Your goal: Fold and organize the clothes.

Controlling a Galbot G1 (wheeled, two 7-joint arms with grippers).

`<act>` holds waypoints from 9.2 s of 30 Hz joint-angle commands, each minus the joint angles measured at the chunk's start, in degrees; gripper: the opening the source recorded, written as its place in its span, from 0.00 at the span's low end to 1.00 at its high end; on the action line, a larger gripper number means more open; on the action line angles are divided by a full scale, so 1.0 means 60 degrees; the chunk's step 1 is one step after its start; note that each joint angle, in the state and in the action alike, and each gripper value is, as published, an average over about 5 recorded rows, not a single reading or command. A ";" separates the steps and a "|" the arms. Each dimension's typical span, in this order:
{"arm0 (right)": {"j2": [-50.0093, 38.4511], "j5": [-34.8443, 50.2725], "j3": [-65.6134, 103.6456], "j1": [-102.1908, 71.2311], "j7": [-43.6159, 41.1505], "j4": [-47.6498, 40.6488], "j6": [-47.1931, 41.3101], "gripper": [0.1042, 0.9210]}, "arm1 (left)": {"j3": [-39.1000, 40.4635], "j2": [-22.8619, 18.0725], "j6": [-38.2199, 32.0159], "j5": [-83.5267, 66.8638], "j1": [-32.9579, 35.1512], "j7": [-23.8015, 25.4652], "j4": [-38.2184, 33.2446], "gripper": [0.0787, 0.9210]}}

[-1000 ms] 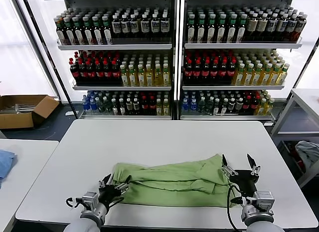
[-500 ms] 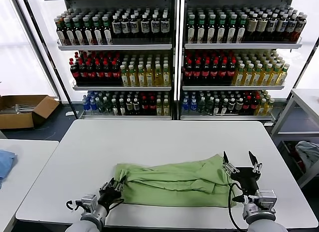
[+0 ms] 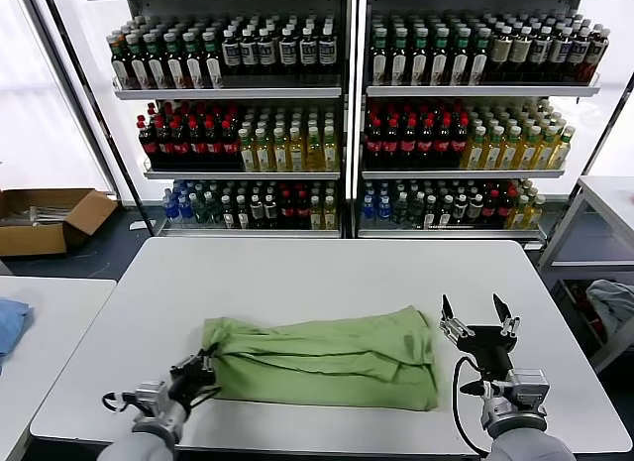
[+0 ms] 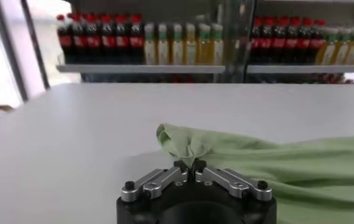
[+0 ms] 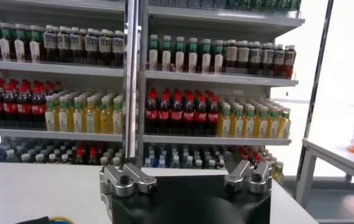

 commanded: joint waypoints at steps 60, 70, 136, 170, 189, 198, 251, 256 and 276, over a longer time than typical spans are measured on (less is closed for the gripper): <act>0.0597 -0.0542 0.0222 -0.1296 0.0099 0.0567 0.0375 0.88 | 0.2899 -0.0960 0.0547 -0.1560 -0.0740 0.0011 -0.0496 0.42; 0.0557 -0.0513 0.0036 -0.1050 0.0176 0.0144 0.0450 0.88 | 0.2212 -0.0968 0.1243 -0.5051 -0.0741 -0.0865 -0.2989 0.76; 0.0798 -0.1032 -0.1414 -0.0437 0.0107 0.0049 0.0294 0.88 | -0.0606 0.1216 0.0036 -0.2295 -0.0968 0.1065 0.2179 0.41; 0.0552 -0.0714 -0.1481 0.0136 0.0236 -0.0204 0.0237 0.88 | -0.3984 0.4777 -0.0533 -0.2548 -0.0784 0.1710 0.2824 0.04; 0.0800 -0.0927 -0.0572 -0.0988 0.0347 -0.0011 0.0358 0.88 | 0.3763 -0.0712 0.0494 0.2091 -0.0611 0.0558 -0.2043 0.04; 0.0977 -0.1190 -0.0773 -0.1081 0.0321 0.0062 0.0320 0.88 | 0.3470 -0.0700 0.0613 0.1257 -0.1557 0.0411 -0.0544 0.04; 0.1761 0.5556 -0.5444 0.4752 0.2051 -0.4910 -0.1829 0.66 | -0.0286 0.0711 0.0960 -0.0903 -0.0784 -0.1074 -0.1552 0.88; 0.1746 0.5297 -0.5432 0.4444 0.2092 -0.4575 -0.1832 0.50 | -0.0222 0.0662 0.0981 -0.0942 -0.0807 -0.1099 -0.1519 0.88; 0.1202 0.5404 -0.5097 0.4026 0.2241 -0.3847 -0.1836 0.00 | -0.0171 0.0470 0.0951 -0.0976 -0.0615 -0.1086 -0.1775 0.88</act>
